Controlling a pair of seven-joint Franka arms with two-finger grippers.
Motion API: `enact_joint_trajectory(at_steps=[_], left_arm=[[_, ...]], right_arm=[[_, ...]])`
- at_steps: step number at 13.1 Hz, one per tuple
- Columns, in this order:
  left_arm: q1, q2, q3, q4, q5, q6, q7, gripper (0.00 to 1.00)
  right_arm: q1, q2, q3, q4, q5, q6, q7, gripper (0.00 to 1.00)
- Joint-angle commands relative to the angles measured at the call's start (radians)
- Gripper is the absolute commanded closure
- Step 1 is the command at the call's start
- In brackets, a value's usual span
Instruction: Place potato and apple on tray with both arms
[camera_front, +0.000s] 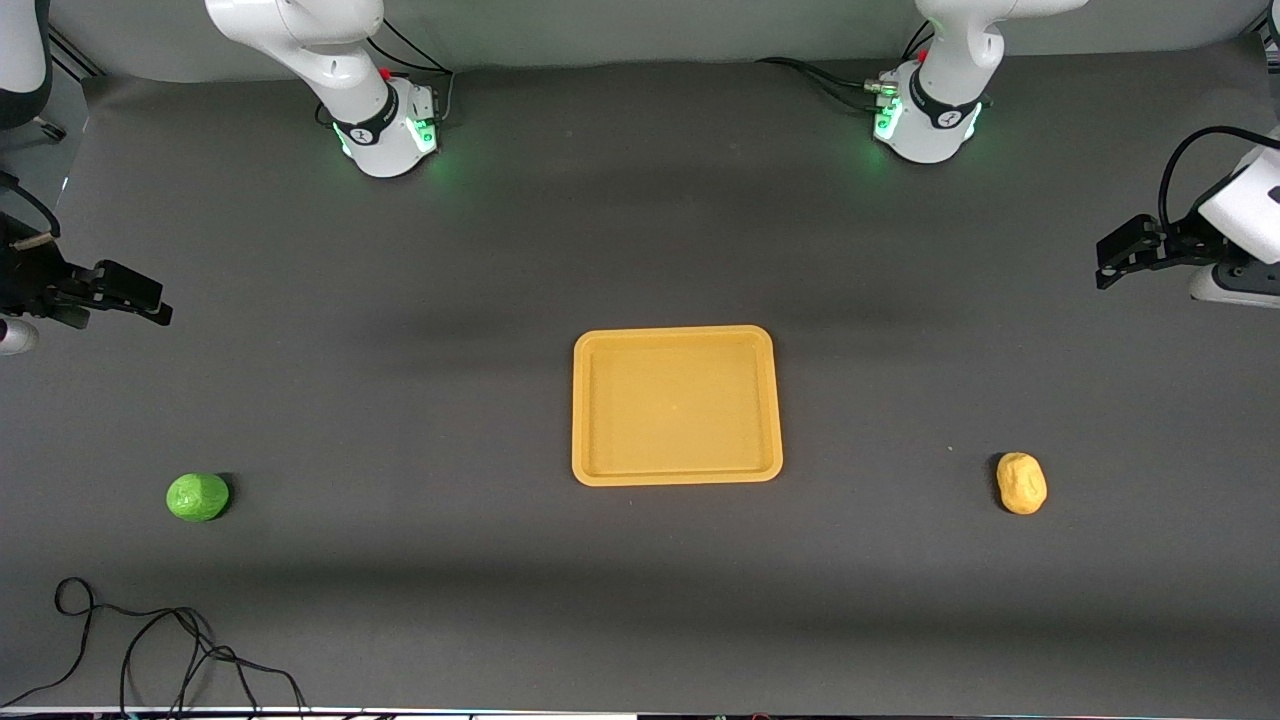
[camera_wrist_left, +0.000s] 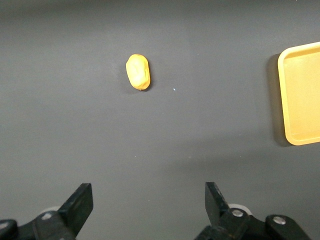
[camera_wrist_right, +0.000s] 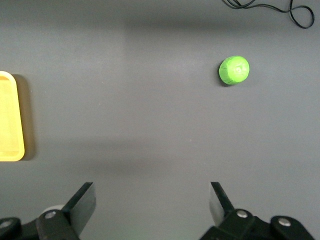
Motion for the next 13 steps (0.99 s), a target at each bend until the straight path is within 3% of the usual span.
enact_joint_trajectory(at_steps=[1,6,9,13], left_arm=[[0.025,0.037,0.003,0.004,-0.007,0.044,0.018,0.00],[0.067,0.244,0.003,0.042,-0.003,0.145,0.070,0.00],[0.064,0.422,0.002,0.140,-0.003,0.225,0.071,0.00],[0.056,0.686,-0.004,0.329,-0.042,0.315,0.070,0.00]], right_arm=[[0.012,0.007,-0.008,0.012,0.012,0.013,-0.023,0.00],[-0.012,0.048,-0.023,0.009,0.012,0.082,-0.027,0.00],[-0.052,0.141,-0.102,0.041,0.007,0.172,-0.154,0.00],[-0.175,0.364,-0.136,0.298,0.076,0.173,-0.361,0.00]])
